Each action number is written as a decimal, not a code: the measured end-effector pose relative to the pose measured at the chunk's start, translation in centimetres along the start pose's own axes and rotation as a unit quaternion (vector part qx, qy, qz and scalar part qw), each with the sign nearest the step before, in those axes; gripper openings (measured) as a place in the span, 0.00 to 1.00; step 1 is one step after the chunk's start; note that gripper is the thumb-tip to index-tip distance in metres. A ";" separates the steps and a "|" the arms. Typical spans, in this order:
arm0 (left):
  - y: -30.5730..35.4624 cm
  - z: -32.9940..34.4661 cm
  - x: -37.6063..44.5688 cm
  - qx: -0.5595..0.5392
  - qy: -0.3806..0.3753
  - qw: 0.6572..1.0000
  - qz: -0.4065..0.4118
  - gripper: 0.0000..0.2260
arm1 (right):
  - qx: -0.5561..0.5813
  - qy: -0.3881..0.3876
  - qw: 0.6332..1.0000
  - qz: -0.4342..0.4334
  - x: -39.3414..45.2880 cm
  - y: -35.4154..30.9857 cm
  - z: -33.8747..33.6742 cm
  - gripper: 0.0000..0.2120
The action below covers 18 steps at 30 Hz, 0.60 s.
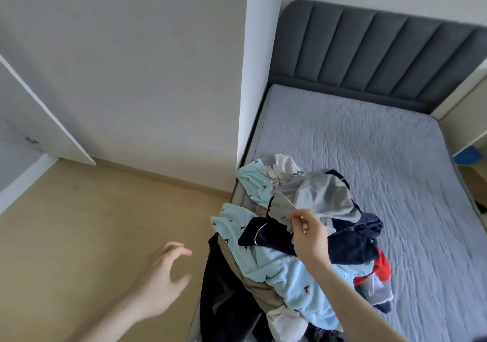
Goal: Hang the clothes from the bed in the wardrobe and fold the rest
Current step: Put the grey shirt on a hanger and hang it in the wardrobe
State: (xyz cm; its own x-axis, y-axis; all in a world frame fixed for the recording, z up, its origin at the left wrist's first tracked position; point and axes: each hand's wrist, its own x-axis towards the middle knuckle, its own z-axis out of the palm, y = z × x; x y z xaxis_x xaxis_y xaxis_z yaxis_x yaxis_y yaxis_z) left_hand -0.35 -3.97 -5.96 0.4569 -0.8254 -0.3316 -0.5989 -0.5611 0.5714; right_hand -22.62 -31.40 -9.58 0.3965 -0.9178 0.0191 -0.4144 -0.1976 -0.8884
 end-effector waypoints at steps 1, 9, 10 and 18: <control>1.5 -0.8 -0.4 -0.012 0.002 1.000 0.010 0.17 | 0.025 0.016 0.999 -0.045 0.0 -3.5 -1.5 0.19; 11.9 -8.1 -1.8 -0.065 0.097 0.988 0.102 0.32 | 0.177 0.011 0.933 -0.311 -0.3 -29.8 -9.5 0.16; 12.6 -9.0 -2.0 -0.064 0.117 0.984 0.117 0.36 | 0.198 -0.005 0.925 -0.325 -0.7 -32.4 -9.7 0.16; 10.0 -17.4 -5.4 -0.187 0.178 0.961 0.103 0.37 | 0.292 -0.168 0.829 -0.446 -6.6 -47.3 -5.4 0.11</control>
State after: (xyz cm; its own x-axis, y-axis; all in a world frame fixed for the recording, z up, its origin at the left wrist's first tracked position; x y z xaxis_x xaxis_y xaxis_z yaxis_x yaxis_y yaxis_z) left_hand 2.57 -4.04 14.61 0.5896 -0.8057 0.0564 -0.4520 -0.2713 0.8497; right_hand -10.07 -17.81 34.81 0.5794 -0.3286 0.7459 0.5944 -0.4557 -0.6625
